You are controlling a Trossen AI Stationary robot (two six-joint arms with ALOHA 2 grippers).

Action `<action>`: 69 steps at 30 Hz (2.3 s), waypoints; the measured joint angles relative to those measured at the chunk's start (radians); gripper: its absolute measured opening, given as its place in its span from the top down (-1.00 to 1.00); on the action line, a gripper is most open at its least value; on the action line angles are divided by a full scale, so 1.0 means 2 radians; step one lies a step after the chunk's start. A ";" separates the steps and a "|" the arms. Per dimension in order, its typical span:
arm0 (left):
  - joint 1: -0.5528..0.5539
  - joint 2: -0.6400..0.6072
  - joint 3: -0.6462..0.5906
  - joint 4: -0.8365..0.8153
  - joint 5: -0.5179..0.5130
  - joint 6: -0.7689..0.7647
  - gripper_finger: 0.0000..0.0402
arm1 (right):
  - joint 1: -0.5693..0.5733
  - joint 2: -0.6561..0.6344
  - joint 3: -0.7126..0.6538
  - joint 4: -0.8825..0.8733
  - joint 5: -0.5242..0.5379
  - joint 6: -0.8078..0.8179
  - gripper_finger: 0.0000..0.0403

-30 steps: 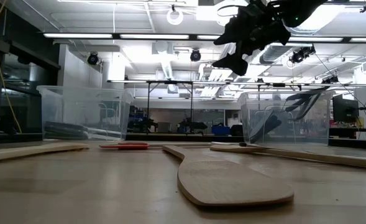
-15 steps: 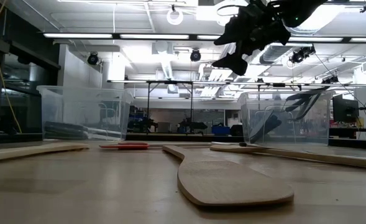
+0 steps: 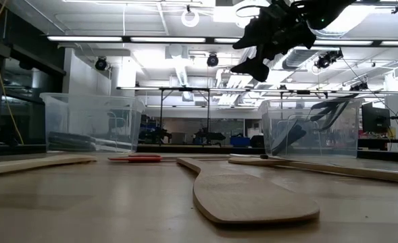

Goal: Pick & Place Kitchen Items
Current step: Put the brown serving spoon into the bottom transparent bin, then put the red spatula into the top right transparent bin

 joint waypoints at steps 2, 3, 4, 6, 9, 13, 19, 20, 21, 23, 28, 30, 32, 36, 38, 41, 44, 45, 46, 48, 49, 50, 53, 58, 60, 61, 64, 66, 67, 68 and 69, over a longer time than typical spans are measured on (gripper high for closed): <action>0.000 0.000 0.000 0.000 -0.003 0.007 0.37 | 0.000 0.000 0.000 0.000 0.000 0.000 -0.61; 0.000 0.000 0.000 0.000 -0.003 0.011 0.36 | 0.000 0.000 0.000 0.000 0.000 0.000 -0.61; 0.000 0.000 0.000 0.000 -0.003 0.015 0.36 | 0.000 0.000 0.000 0.000 0.000 0.000 -0.61; 0.000 0.000 0.000 0.000 -0.003 0.023 0.35 | 0.000 0.000 0.000 -0.001 0.000 0.000 -0.61; 0.000 0.000 0.000 0.000 -0.003 0.029 0.35 | 0.000 0.000 0.000 -0.003 0.000 0.000 -0.61; 0.000 -0.001 0.000 0.000 0.003 0.035 0.34 | 0.000 0.000 0.000 -0.003 0.000 -0.002 -0.61; 0.000 -0.021 0.000 0.006 0.003 0.010 0.34 | 0.000 0.000 0.000 -0.003 0.000 -0.002 -0.61; 0.000 -0.028 0.000 0.006 0.002 0.001 0.34 | 0.000 0.000 0.000 -0.003 0.000 -0.002 -0.61; 0.000 -0.036 0.000 0.005 -0.001 -0.009 0.34 | 0.000 0.000 0.000 -0.003 0.000 -0.002 -0.61; 0.000 -0.053 0.000 0.004 -0.016 -0.031 0.34 | 0.000 0.000 0.000 -0.003 0.000 -0.003 -0.61; 0.000 -0.096 0.000 0.002 -0.095 -0.080 0.34 | 0.000 0.000 0.000 -0.003 0.000 -0.004 -0.61; 0.000 -0.110 0.000 0.002 -0.145 -0.087 0.34 | 0.000 0.000 0.000 -0.003 0.000 -0.004 -0.61; 0.000 -0.119 0.000 0.001 -0.196 -0.088 0.34 | 0.000 0.000 0.000 -0.003 0.000 -0.004 -0.61; 0.000 -0.126 0.000 0.001 -0.284 -0.077 0.34 | 0.000 0.000 0.000 -0.003 0.000 -0.004 -0.61; 0.000 -0.126 0.000 0.004 -0.326 -0.059 0.34 | 0.000 0.000 0.000 -0.003 0.000 -0.003 -0.61; 0.016 -0.126 0.000 0.008 -0.376 -0.019 0.34 | 0.000 0.000 0.000 -0.003 0.005 -0.002 -0.61; 0.048 -0.126 0.000 0.009 -0.406 0.035 0.34 | 0.001 0.000 0.000 -0.003 0.015 -0.002 -0.61; 0.061 -0.126 0.000 0.010 -0.417 0.059 0.34 | 0.001 0.000 0.000 -0.003 0.015 -0.002 -0.61; 0.075 -0.126 0.000 0.012 -0.426 0.087 0.34 | 0.001 0.000 0.000 -0.003 0.016 -0.002 -0.61; 0.109 -0.126 0.000 0.021 -0.444 0.150 0.34 | 0.001 0.000 0.000 -0.003 0.019 -0.002 -0.61; 0.127 -0.125 0.000 0.025 -0.452 0.180 0.34 | 0.001 0.000 0.000 -0.003 0.023 -0.001 -0.61; 0.146 -0.123 0.000 0.026 -0.459 0.211 0.34 | 0.001 0.000 0.000 -0.004 0.027 0.001 -0.61; 0.206 -0.112 0.000 0.038 -0.474 0.307 0.34 | 0.001 0.000 0.000 -0.004 0.030 0.011 -0.61; 0.294 -0.080 0.000 0.062 -0.476 0.462 0.34 | 0.001 0.000 0.000 -0.004 0.030 0.039 -0.61; 0.319 -0.059 0.000 0.083 -0.478 0.517 0.34 | 0.001 0.000 0.000 -0.004 0.030 0.049 -0.61; 0.329 -0.048 0.001 0.093 -0.478 0.540 0.34 | 0.001 0.000 0.000 -0.004 0.030 0.056 -0.61; 0.355 -0.007 0.000 0.128 -0.478 0.602 0.34 | 0.000 0.000 0.000 -0.006 0.025 0.077 -0.61; 0.367 0.021 0.001 0.143 -0.478 0.636 0.34 | 0.000 -0.004 0.000 -0.016 0.027 0.081 -0.61; 0.372 0.035 0.001 0.146 -0.478 0.650 0.33 | 0.000 -0.007 0.000 -0.024 0.028 0.081 -0.61; 0.376 0.049 0.001 0.151 -0.478 0.659 0.33 | 0.000 -0.011 0.000 -0.030 0.031 0.081 -0.61; 0.380 0.064 0.001 0.156 -0.478 0.665 0.31 | 0.000 -0.017 0.000 -0.037 0.036 0.080 -0.61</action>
